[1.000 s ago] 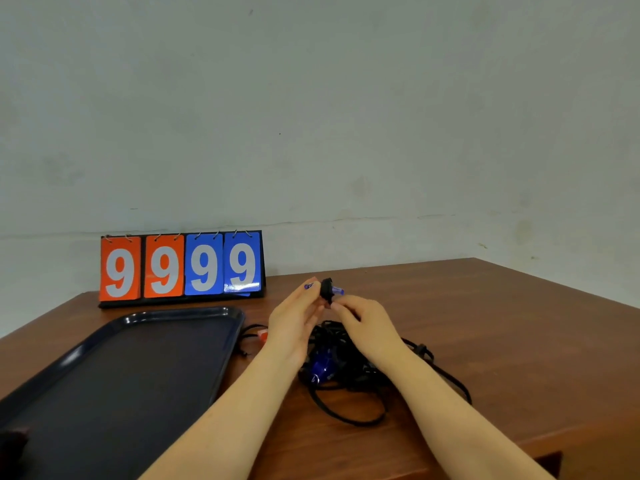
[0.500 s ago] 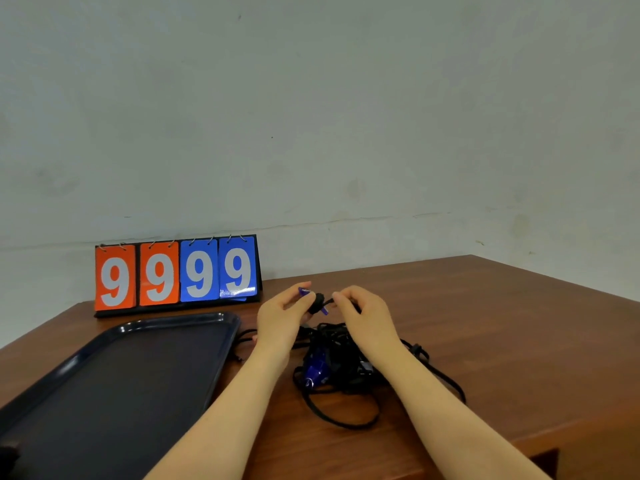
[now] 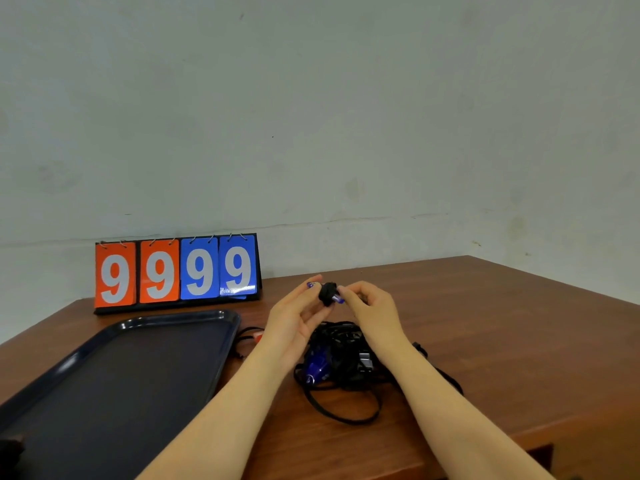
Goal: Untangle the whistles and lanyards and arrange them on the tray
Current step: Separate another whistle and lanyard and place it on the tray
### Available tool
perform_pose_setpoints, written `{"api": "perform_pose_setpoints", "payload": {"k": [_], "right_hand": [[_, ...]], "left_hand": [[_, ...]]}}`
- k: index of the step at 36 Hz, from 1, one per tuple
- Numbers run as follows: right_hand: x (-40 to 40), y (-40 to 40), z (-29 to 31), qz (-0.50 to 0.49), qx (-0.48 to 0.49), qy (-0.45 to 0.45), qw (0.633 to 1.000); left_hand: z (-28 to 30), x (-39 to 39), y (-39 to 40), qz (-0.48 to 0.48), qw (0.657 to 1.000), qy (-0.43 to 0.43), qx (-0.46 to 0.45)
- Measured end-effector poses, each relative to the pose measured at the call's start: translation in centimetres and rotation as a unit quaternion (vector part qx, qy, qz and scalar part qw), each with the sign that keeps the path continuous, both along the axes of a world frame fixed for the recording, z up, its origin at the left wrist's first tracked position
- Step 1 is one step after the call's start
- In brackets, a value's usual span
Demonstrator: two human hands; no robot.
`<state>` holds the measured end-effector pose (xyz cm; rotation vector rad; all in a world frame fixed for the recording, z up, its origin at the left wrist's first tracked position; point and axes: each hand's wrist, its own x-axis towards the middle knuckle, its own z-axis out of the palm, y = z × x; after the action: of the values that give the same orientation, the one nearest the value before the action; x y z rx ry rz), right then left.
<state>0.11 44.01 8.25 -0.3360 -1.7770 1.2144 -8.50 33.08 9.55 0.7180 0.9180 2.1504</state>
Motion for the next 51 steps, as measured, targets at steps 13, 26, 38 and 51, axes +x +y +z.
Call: {"api": "perform_pose_setpoints", "payload": {"k": [13, 26, 38, 51], "right_hand": [[-0.6, -0.5, -1.3, 0.006, 0.141, -0.127, 0.982], [-0.1, -0.9, -1.1, 0.039, 0.151, -0.155, 0.975], [0.1, -0.2, -0.2, -0.04, 0.004, -0.053, 0.998], [-0.1, -0.3, -0.2, -0.029, -0.04, -0.015, 0.999]], "left_hand": [[0.1, 0.0, 0.3, 0.04, 0.993, -0.09, 0.065], [-1.3, -1.1, 0.7, 0.261, 0.926, 0.229, -0.148], [-0.6, -0.9, 0.7, 0.206, 0.932, 0.234, -0.185], [0.2, 0.7, 0.1, -0.046, 0.995, -0.069, -0.061]]}}
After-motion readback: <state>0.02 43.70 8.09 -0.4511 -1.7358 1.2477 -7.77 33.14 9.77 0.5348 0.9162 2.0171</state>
